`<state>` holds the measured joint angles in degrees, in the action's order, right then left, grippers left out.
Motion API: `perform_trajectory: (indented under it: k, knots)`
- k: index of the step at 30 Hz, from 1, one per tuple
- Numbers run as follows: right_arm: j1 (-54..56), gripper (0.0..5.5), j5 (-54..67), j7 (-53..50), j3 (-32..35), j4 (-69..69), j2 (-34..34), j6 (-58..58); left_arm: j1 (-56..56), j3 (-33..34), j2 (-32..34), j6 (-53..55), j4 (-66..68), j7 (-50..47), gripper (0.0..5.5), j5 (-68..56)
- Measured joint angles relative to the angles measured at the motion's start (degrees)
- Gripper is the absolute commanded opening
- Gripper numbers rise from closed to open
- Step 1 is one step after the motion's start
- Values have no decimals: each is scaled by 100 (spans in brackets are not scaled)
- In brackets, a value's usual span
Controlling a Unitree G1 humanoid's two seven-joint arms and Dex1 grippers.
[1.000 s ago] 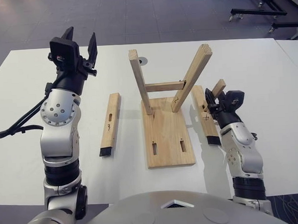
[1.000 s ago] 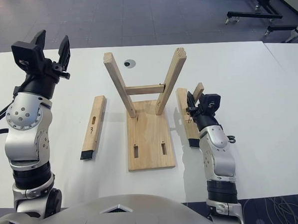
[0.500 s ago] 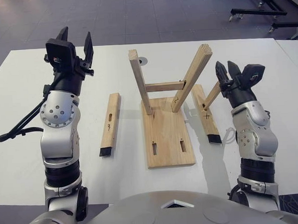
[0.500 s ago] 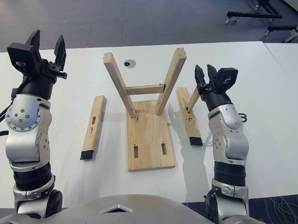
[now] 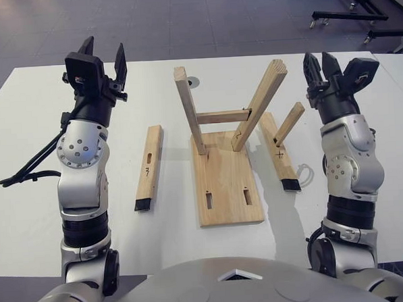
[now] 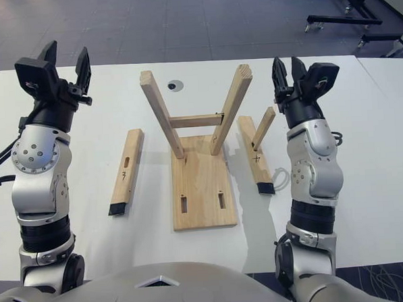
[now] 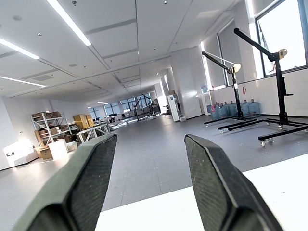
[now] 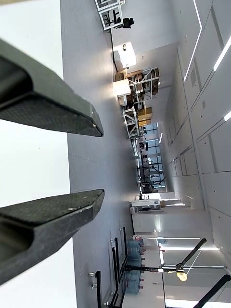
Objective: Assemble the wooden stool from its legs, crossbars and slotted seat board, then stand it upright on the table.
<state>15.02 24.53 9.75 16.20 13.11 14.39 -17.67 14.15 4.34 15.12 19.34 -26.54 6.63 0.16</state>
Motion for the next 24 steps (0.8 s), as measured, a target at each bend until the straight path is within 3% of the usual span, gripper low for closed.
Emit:
perform_trajectory:
  k: [6,14,24]
  knots:
    - [683,200,13,-152,11,101,198,-234,0,3,-2,-38,1,-18,257,35]
    - [26,200,-1379,142,-968,-803,877,-281,-81,-44,-71,-46,-24,-53,257,49]
    - [199,200,-1253,101,-650,-788,755,-601,-143,-21,-71,-42,-25,-56,257,67]
